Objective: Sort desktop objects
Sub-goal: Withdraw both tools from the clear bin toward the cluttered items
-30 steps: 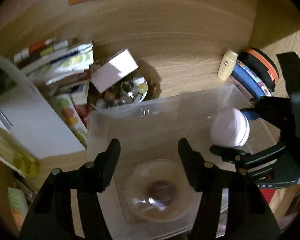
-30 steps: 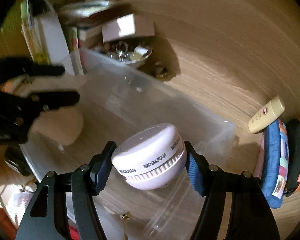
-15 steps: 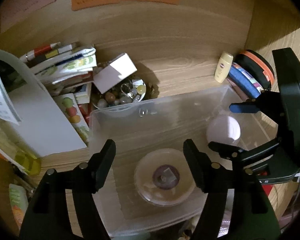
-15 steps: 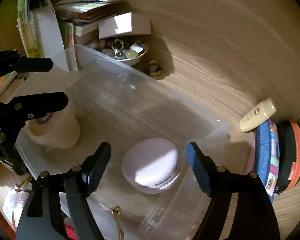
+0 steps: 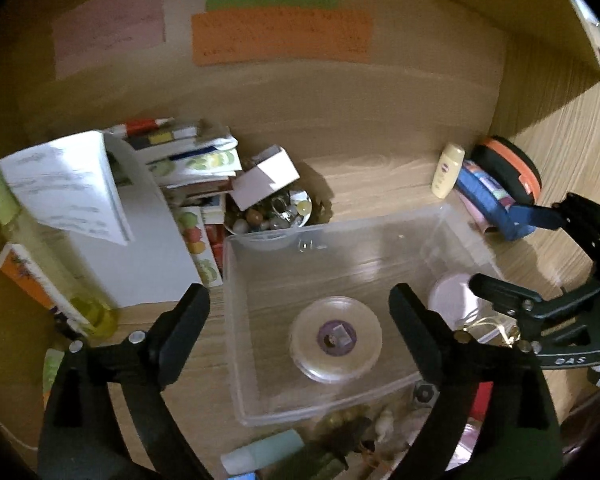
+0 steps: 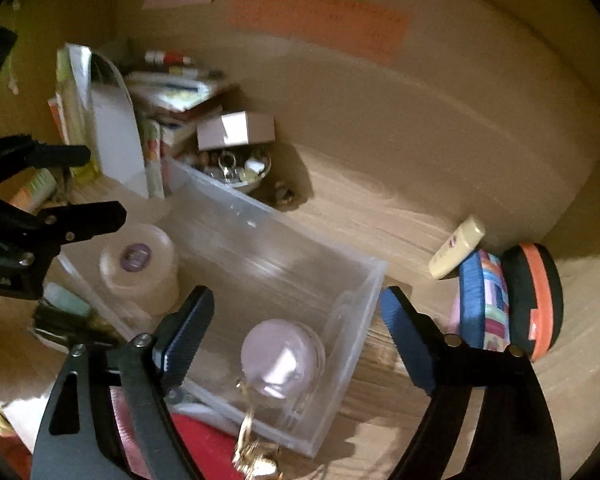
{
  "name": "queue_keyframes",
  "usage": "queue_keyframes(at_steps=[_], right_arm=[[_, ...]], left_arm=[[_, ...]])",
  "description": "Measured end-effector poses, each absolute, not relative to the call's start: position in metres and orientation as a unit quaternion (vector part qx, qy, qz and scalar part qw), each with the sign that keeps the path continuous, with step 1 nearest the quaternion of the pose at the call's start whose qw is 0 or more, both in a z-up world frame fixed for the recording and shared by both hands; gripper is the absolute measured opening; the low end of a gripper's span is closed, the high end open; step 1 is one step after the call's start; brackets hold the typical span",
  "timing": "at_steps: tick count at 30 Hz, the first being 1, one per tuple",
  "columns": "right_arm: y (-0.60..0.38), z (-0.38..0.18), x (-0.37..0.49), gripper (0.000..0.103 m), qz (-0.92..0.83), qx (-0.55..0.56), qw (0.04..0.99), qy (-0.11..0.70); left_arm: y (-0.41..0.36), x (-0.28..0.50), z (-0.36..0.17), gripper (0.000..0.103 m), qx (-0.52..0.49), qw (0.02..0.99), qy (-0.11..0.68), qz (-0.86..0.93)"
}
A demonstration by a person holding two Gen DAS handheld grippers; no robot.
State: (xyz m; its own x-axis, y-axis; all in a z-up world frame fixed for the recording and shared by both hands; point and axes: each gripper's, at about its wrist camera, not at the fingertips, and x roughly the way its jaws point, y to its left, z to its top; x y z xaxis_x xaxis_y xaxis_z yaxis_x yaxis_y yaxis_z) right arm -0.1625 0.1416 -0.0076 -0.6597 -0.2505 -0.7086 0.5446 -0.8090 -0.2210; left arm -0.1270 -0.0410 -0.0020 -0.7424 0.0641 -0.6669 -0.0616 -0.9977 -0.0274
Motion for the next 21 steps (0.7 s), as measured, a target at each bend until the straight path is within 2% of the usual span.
queue_keyframes(at_steps=[6,14,21], right_arm=[[0.157,0.019,-0.129,0.085,-0.907,0.303,0.227,0.184],[0.184,0.037,-0.084,0.097,-0.934,0.241,0.213,0.158],[0.206,0.034,-0.061,0.097,-0.947,0.212,0.2,0.138]], left_arm=[[-0.042,-0.102,0.014,0.094,-0.331,0.023,-0.007,0.943],[-0.064,-0.058,0.026,0.098,-0.297,-0.001,-0.023,0.955],[-0.078,-0.036,0.015,0.098,-0.302,-0.009,-0.027,0.953]])
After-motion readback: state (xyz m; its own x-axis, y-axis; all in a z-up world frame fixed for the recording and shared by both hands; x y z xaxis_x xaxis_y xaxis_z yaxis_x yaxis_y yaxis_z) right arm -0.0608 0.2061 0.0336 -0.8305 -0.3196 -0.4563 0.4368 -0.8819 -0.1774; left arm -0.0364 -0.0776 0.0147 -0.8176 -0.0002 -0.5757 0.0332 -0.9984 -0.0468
